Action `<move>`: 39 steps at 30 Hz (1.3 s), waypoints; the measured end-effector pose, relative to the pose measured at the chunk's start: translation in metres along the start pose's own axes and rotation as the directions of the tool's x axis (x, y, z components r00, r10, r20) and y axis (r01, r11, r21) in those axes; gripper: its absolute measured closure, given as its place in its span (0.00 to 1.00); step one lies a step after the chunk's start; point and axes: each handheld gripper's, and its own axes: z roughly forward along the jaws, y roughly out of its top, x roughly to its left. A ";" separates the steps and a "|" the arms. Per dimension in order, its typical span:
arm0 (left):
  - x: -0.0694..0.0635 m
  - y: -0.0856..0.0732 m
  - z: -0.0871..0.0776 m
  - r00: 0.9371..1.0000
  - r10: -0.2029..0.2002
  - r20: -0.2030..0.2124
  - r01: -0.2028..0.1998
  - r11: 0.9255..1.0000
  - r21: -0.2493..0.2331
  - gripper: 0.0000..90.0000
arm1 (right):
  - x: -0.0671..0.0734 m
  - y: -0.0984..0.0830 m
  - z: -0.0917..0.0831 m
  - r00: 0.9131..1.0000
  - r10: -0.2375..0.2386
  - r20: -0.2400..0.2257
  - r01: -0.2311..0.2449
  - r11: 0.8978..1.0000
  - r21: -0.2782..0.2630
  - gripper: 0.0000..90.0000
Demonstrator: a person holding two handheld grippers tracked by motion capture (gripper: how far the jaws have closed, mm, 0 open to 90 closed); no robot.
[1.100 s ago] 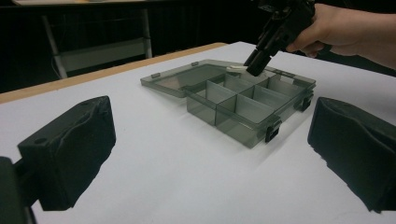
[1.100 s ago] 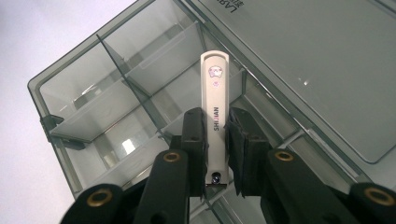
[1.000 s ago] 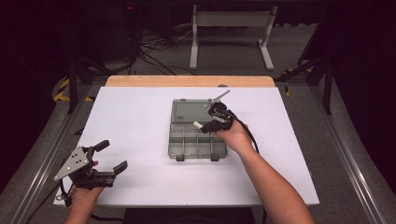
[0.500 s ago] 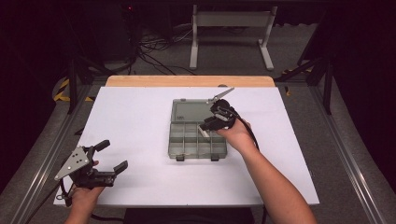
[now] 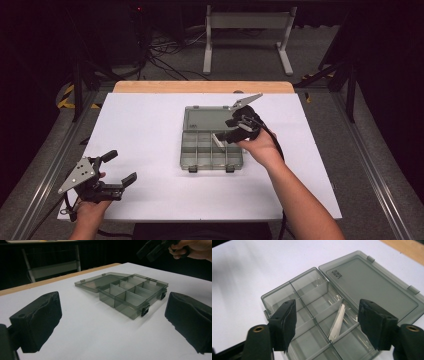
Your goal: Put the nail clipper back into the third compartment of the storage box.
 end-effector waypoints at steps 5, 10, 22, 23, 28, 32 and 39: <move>0.000 0.000 -0.001 1.000 0.000 0.001 0.000 1.000 0.003 0.02 | 0.006 -0.004 -0.018 1.000 -0.020 0.016 0.021 0.998 -0.062 0.26; 0.000 0.001 -0.001 1.000 0.000 -0.001 0.000 1.000 -0.003 0.02 | 0.011 -0.011 -0.034 0.999 -0.028 0.021 0.030 0.994 -0.102 0.21; -0.001 0.000 0.001 1.000 -0.003 -0.001 0.003 1.000 -0.005 0.02 | 0.020 -0.045 -0.072 0.995 -0.025 0.096 0.047 0.971 -0.233 0.05; -0.001 0.000 0.001 1.000 -0.002 0.000 0.002 1.000 -0.005 0.02 | 0.021 -0.050 -0.076 0.994 -0.028 0.104 0.053 0.967 -0.249 0.05; -0.001 0.001 0.002 1.000 -0.002 0.002 0.002 1.000 -0.002 0.02 | 0.022 -0.069 -0.085 0.993 -0.020 0.115 0.053 0.953 -0.298 0.01; -0.001 0.001 0.002 1.000 0.001 0.003 -0.001 1.000 0.001 0.02 | 0.022 -0.083 -0.089 0.993 -0.009 0.116 0.046 0.946 -0.322 0.01; -0.001 0.001 0.002 1.000 0.001 0.000 -0.001 1.000 -0.003 0.02 | 0.022 -0.110 -0.092 0.991 -0.009 0.131 0.058 0.924 -0.378 0.00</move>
